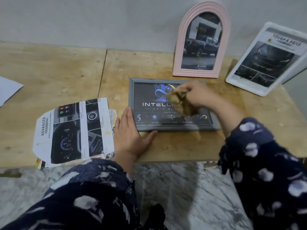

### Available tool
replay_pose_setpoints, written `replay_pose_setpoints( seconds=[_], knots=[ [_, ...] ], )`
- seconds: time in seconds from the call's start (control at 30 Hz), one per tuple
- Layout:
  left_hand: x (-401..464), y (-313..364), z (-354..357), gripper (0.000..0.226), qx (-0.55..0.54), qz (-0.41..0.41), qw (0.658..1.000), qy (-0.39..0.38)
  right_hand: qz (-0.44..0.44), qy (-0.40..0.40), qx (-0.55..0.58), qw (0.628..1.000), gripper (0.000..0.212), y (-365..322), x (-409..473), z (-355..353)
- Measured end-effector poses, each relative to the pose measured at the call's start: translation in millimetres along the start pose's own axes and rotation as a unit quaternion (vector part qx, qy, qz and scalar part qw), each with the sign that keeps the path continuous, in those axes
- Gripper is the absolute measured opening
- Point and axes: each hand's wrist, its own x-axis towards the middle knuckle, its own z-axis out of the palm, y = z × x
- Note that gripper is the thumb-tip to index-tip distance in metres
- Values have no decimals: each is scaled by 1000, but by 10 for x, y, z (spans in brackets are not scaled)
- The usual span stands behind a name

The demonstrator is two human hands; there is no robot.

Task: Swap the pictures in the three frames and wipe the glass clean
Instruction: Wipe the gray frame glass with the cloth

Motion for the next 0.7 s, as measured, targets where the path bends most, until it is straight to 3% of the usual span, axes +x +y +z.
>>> replay_pose_setpoints(
  seconds=[0.17, 0.3, 0.4, 0.47, 0.63, 0.7],
  knots=[
    [11, 4, 11, 116, 11, -8, 1000, -5, -16, 75, -142, 987, 39, -27, 573, -278],
    [12, 4, 16, 116, 15, -15, 1000, -5, -8, 49, -195, 980, 27, 207, 798, 335],
    [5, 9, 16, 115, 14, -15, 1000, -1, -18, 109, -262, 959, 32, 369, 726, 653],
    [-7, 12, 8, 115, 20, -13, 1000, -3, -41, 126, -270, 954, 32, 442, 623, 713],
    [-11, -13, 8, 116, 26, -15, 1000, -8, -49, 68, -231, 969, 34, 468, 207, 794],
    [-15, -1, 0, 115, 31, -10, 999, -7, -55, 65, -209, 974, 45, 492, 16, 829]
  ],
)
